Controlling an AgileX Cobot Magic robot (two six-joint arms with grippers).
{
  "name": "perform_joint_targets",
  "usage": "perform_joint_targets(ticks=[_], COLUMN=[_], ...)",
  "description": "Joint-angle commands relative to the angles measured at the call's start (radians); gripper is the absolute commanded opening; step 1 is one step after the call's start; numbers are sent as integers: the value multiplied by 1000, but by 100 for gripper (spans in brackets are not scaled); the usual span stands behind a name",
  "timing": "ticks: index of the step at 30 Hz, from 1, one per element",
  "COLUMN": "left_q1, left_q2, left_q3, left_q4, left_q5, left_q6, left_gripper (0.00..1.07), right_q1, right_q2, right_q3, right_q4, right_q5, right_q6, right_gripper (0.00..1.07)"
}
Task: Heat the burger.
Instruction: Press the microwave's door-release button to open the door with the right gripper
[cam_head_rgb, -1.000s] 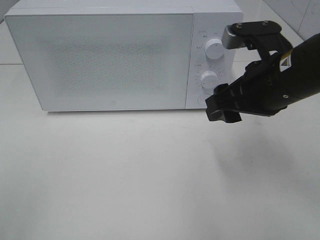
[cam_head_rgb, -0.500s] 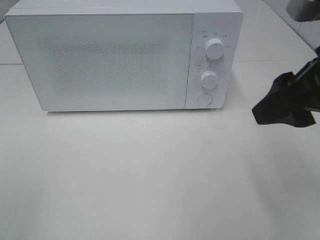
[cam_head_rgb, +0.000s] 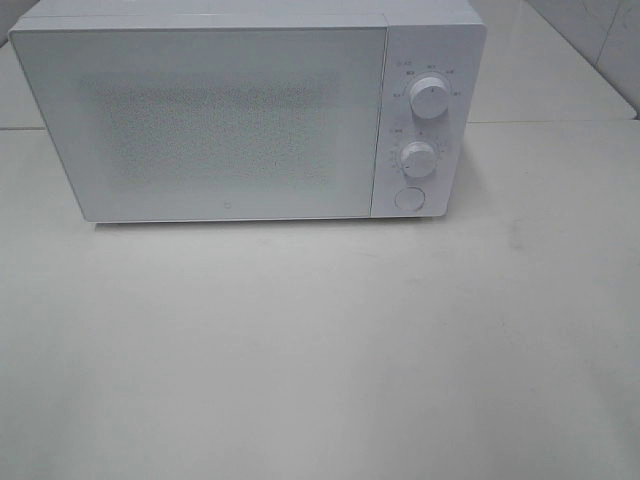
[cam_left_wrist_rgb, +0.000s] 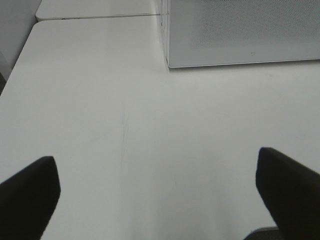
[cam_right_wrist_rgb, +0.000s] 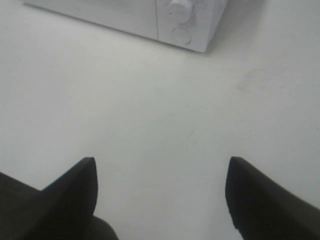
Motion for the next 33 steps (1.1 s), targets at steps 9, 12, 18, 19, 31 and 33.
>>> perform_joint_targets(ticks=[9,12,18,19,31,33], left_q1=[2,2,2,2,2,2], left_q2=[-17,-17,-17,-17,-13,-13], left_q3=[-1,-1,-1,-1,-1,-1], left_q4=[-3,-3,-3,-3,-1,-1], left_q5=[-13,-13,-13,-13,-13,-13], left_q6=[-6,-6,-6,-6,-6,-6], left_gripper=[100,100,100,100,100,100], right_q1=[-187,-199,-259,-264,-264,-264], right_q2=[-379,-403,-572,-599,-598,-597], right_q3=[145,153,196,205,204,200], right_q4=[-6,-6,-8,-7,-6,-5], right_q5=[73,73,105,114,114,110], right_q6=[-26,-26,-26,-25,-25,-25], right_gripper=[71,71,71,71,71,71])
